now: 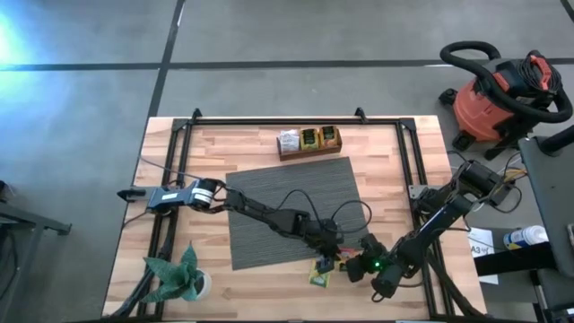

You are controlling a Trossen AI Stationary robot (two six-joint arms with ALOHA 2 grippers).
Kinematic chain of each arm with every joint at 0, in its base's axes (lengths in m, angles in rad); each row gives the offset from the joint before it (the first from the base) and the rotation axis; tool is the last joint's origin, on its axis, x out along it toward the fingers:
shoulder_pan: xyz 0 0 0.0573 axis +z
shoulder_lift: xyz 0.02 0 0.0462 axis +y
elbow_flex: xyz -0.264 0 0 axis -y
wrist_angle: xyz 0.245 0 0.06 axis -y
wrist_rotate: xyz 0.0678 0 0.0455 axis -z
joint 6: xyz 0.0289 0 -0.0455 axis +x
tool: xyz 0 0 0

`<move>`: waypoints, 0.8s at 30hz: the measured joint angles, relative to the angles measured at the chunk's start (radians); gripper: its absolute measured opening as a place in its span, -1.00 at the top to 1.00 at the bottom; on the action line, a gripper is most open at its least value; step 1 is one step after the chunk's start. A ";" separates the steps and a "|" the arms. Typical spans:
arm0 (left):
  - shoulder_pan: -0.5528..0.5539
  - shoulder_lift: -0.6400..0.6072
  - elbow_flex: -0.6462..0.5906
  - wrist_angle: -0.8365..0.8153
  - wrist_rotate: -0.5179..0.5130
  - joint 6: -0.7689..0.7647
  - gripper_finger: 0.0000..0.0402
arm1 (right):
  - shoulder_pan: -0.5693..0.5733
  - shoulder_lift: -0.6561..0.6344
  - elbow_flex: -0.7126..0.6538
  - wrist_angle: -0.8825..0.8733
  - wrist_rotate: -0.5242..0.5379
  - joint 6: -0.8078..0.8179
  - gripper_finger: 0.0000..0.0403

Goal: Pick & Place Tea
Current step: Put the orange tea bag into the right section of the wooden organizer

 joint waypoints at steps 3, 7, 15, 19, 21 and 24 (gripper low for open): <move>-0.007 -0.060 0.000 -0.064 -0.007 -0.005 0.38 | 0.000 -0.040 0.008 -0.047 0.072 0.013 0.95; -0.043 -0.142 -0.001 -0.126 -0.105 -0.004 0.38 | 0.000 -0.124 0.025 -0.197 0.253 0.092 0.96; -0.145 -0.348 -0.099 0.053 -0.728 -0.039 0.38 | -0.048 -0.322 0.031 -0.390 0.718 0.122 0.96; -0.140 -0.472 -0.285 0.335 -0.791 -0.147 0.38 | -0.078 -0.405 0.032 -0.315 0.830 -0.074 0.96; -0.112 -0.528 -0.397 0.492 -0.757 -0.243 0.38 | -0.091 -0.442 0.031 -0.254 0.856 -0.181 0.96; -0.067 -0.575 -0.547 0.699 -0.679 -0.384 0.38 | -0.106 -0.485 0.031 -0.159 0.867 -0.351 0.96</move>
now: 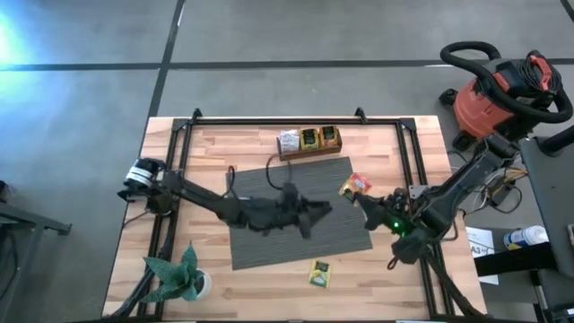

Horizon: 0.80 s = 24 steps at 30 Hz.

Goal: Pick & Place Tea
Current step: Put the orange tea bag into the right section of the wooden organizer

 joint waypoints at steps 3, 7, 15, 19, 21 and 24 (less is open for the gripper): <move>0.025 -0.009 -0.083 0.155 0.053 -0.056 0.38 | -0.027 -0.026 0.000 0.107 0.004 -0.136 0.96; 0.031 -0.006 -0.094 0.195 0.086 -0.096 0.38 | -0.072 -0.034 0.002 0.249 0.000 -0.285 0.96; 0.051 0.003 -0.047 0.186 0.063 -0.052 0.38 | -0.129 -0.034 0.002 0.360 -0.071 -0.389 0.96; 0.074 0.005 -0.038 0.170 0.063 -0.046 0.38 | -0.129 -0.031 0.002 0.373 -0.082 -0.382 0.96; 0.089 0.005 -0.034 0.163 0.070 -0.046 0.38 | -0.131 -0.024 0.002 0.388 -0.082 -0.385 0.96; 0.104 0.005 -0.030 0.144 0.098 -0.047 0.38 | -0.138 -0.010 0.002 0.417 -0.082 -0.386 0.96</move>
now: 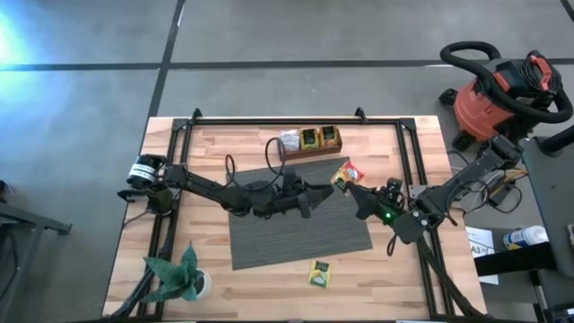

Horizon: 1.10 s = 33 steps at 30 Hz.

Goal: Pick & Place Tea
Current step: Put the orange tea bag into the right section of the wooden organizer

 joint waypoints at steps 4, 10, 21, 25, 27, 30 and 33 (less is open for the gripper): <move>0.014 0.000 0.009 -0.012 0.010 0.023 0.38 | -0.011 0.023 0.000 0.032 -0.013 -0.004 0.96; 0.026 0.000 0.010 -0.082 0.007 0.023 0.38 | -0.029 0.037 0.000 0.107 -0.027 -0.072 0.96; 0.019 0.000 0.008 -0.070 0.004 0.047 0.38 | -0.045 0.027 0.000 0.177 0.008 -0.171 0.96; 0.034 0.003 0.017 -0.061 0.003 0.054 0.38 | -0.059 0.036 0.000 0.179 -0.023 -0.153 0.96; 0.040 0.011 0.030 -0.061 0.003 0.054 0.38 | -0.065 0.043 0.000 0.188 -0.030 -0.152 0.96; 0.045 0.029 0.050 -0.061 0.012 0.059 0.38 | -0.075 0.050 0.000 0.218 -0.046 -0.158 0.96; 0.045 0.038 0.056 -0.062 0.012 0.070 0.38 | -0.080 0.051 0.000 0.232 -0.062 -0.183 0.96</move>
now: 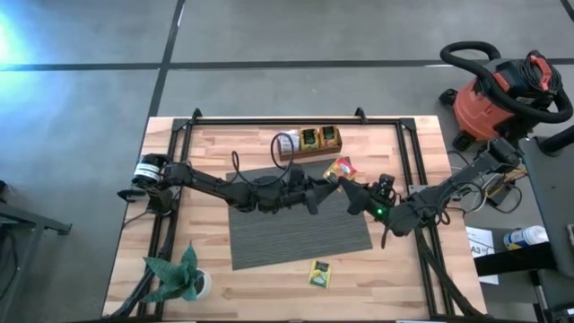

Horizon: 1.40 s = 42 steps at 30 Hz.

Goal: Pick & Place Tea
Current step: Put the orange tea bag into the right section of the wooden organizer

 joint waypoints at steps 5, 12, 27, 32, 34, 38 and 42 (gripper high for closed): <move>0.002 0.001 0.000 0.002 0.000 0.004 0.39 | 0.000 0.000 0.000 0.000 -0.008 -0.004 0.96; 0.006 0.001 0.000 0.003 0.000 0.008 0.67 | 0.000 0.000 0.000 -0.003 -0.013 -0.023 0.96; 0.008 -0.004 0.000 -0.025 -0.003 0.077 0.99 | 0.013 -0.004 0.000 -0.027 -0.089 -0.239 0.78; 0.010 -0.028 0.000 -0.084 -0.011 0.124 1.00 | 0.017 -0.030 0.000 -0.137 -0.147 -0.247 0.52; 0.010 -0.052 0.000 -0.148 -0.012 0.143 1.00 | 0.019 -0.049 0.000 -0.210 -0.212 -0.237 0.42; 0.004 -0.103 0.002 -0.324 -0.012 0.198 1.00 | 0.021 -0.084 0.000 -0.386 -0.332 -0.155 0.26; -0.012 -0.184 0.002 -0.634 -0.009 0.274 1.00 | 0.021 -0.132 0.000 -0.595 -0.483 -0.068 0.19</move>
